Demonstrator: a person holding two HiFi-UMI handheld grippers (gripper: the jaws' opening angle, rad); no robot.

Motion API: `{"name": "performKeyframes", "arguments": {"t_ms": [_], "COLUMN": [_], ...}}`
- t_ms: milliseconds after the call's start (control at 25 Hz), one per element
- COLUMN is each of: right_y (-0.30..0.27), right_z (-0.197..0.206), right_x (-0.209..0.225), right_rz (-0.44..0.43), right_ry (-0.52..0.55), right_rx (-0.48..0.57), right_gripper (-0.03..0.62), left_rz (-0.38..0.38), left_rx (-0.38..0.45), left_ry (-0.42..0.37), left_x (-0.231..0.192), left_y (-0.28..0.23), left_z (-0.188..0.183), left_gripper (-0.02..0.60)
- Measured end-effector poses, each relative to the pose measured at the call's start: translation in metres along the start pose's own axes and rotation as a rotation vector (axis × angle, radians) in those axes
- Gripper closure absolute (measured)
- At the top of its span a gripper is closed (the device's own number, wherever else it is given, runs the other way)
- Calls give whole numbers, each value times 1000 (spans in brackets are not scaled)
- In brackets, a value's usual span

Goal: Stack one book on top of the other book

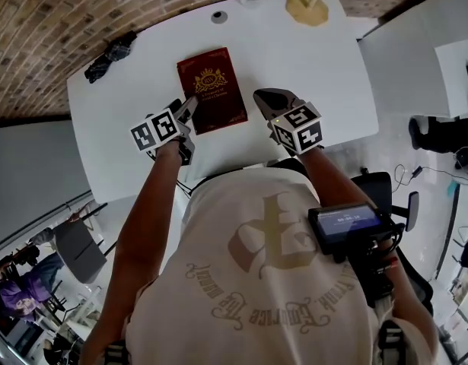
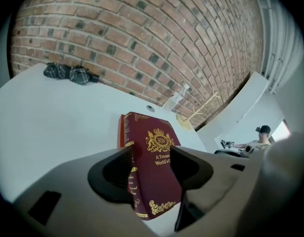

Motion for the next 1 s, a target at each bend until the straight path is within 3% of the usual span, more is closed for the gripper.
{"name": "performKeyframes", "arguments": {"t_ms": [280, 360, 760, 1000], "right_y": [-4, -2, -1, -6], "right_z": [-26, -32, -50, -45], "right_x": [-10, -13, -44, -63], "right_rz": [-23, -33, -134, -147], "right_ry": [48, 58, 121, 131], "right_rx": [69, 95, 180, 187], "right_gripper": [572, 572, 572, 572], "left_rz": [44, 70, 127, 210], "left_rx": [159, 206, 334, 359], "left_ry": [-38, -56, -203, -196], "left_x": [7, 11, 16, 10], "left_y": [36, 46, 87, 104], "left_z": [-3, -1, 1, 7], "left_gripper": [506, 536, 560, 561]}}
Point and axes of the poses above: the fingertips, and each gripper's own axes: y backward along the fingers, x to its right, z out of its underside, the point moved 7 cm from there along y, backward along the fingers, and after that the axes turned 8 degrees about -z, right-handed, at the moved point
